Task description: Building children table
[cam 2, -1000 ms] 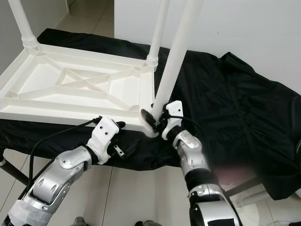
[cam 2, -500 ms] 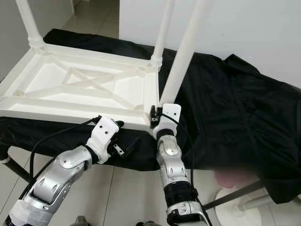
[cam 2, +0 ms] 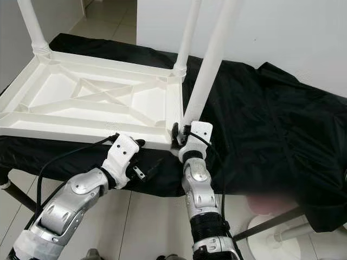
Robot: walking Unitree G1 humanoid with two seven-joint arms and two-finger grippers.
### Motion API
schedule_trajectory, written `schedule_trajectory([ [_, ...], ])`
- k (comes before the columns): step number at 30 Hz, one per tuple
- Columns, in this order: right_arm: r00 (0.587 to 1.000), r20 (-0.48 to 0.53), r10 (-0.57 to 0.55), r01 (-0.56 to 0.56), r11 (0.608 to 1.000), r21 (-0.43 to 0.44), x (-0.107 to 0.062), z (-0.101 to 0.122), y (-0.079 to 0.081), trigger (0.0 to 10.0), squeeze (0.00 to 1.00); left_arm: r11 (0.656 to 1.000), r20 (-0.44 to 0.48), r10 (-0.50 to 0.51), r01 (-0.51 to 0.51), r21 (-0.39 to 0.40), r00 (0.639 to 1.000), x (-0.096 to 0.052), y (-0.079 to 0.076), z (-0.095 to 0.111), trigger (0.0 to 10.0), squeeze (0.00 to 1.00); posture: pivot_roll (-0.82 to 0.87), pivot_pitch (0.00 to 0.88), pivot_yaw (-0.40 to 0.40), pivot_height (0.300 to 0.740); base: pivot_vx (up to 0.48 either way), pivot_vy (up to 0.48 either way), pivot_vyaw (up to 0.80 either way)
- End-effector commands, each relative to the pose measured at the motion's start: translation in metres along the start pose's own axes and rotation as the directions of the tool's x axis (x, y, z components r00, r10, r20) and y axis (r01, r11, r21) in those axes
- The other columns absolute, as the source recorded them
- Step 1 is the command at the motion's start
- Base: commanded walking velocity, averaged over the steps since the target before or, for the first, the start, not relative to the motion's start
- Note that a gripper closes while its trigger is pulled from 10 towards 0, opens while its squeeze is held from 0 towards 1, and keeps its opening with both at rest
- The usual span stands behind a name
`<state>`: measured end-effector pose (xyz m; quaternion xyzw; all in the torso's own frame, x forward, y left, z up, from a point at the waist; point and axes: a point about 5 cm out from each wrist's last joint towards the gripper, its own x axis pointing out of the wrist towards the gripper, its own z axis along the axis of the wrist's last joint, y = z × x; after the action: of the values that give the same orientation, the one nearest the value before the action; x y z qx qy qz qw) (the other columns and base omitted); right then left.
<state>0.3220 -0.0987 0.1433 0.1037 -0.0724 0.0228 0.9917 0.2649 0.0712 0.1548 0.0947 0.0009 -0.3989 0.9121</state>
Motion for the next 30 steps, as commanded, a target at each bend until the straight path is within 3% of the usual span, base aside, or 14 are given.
schedule_trajectory([
  [1,0.999,-0.004,0.037,-0.037,0.998,0.042,-0.003,0.001,0.005,10.0,1.0,0.999,-0.008,-0.03,0.03,-0.011,1.0,0.001,-0.006,-0.002,10.0,0.0,0.08,0.055,-0.14,0.74,0.0,0.0,0.0],
  [9,0.996,-0.004,0.087,-0.087,0.996,-0.002,-0.003,0.002,0.002,10.0,1.0,0.999,0.009,-0.041,0.041,-0.009,0.999,0.002,-0.01,-0.001,10.0,0.0,0.08,0.058,-0.149,0.74,0.0,0.0,0.0],
  [10,0.995,-0.006,0.103,-0.103,0.995,-0.013,-0.004,0.002,0.001,10.0,0.32,0.999,0.019,-0.046,0.046,0.002,0.999,0.001,-0.011,0.0,10.0,0.0,0.08,0.06,-0.151,0.74,0.0,0.0,0.0],
  [11,0.995,-0.006,0.103,-0.103,0.995,-0.013,-0.004,0.002,0.001,10.0,0.32,0.999,0.019,-0.046,0.046,0.002,0.999,0.001,-0.011,0.0,10.0,0.0,0.08,0.06,-0.151,0.74,0.0,0.0,0.0],
  [12,0.993,-0.007,0.115,-0.116,0.993,-0.017,-0.005,0.001,0.0,10.0,0.0,0.999,0.024,-0.052,0.052,0.002,0.998,0.0,-0.012,0.0,10.0,0.0,0.08,0.059,-0.152,0.74,0.0,0.0,0.0],
  [17,0.987,0.003,0.162,-0.162,0.986,-0.029,-0.009,-0.001,-0.004,10.0,0.0,0.996,0.056,-0.077,0.074,0.045,0.995,-0.003,-0.013,0.001,10.0,0.0,0.08,0.059,-0.152,0.74,0.0,0.0,0.0],
  [27,0.969,0.044,0.244,-0.243,0.97,-0.034,-0.014,0.001,-0.015,10.0,0.0,0.999,0.088,-0.045,0.045,0.001,0.995,-0.005,-0.005,0.001,10.0,0.0,0.08,0.07,-0.148,0.74,0.0,0.0,0.0],
  [28,0.969,0.04,0.243,-0.241,0.969,-0.048,-0.014,0.0,-0.016,10.0,0.0,0.999,0.091,-0.041,0.041,-0.002,0.995,-0.006,-0.004,0.001,10.0,0.59,0.08,0.07,-0.148,0.74,0.0,0.0,0.0],
  [29,0.969,0.037,0.244,-0.242,0.969,-0.059,-0.014,-0.001,-0.018,10.0,0.0,0.999,0.094,-0.04,0.04,-0.001,0.995,-0.006,-0.003,0.001,10.0,0.94,0.08,0.076,-0.146,0.74,0.0,0.0,0.0],
  [30,0.969,0.037,0.244,-0.242,0.969,-0.059,-0.014,-0.001,-0.018,10.0,0.0,0.999,0.094,-0.04,0.04,-0.001,0.995,-0.006,-0.003,0.001,10.0,0.94,0.08,0.076,-0.146,0.74,0.0,0.0,0.0],
])
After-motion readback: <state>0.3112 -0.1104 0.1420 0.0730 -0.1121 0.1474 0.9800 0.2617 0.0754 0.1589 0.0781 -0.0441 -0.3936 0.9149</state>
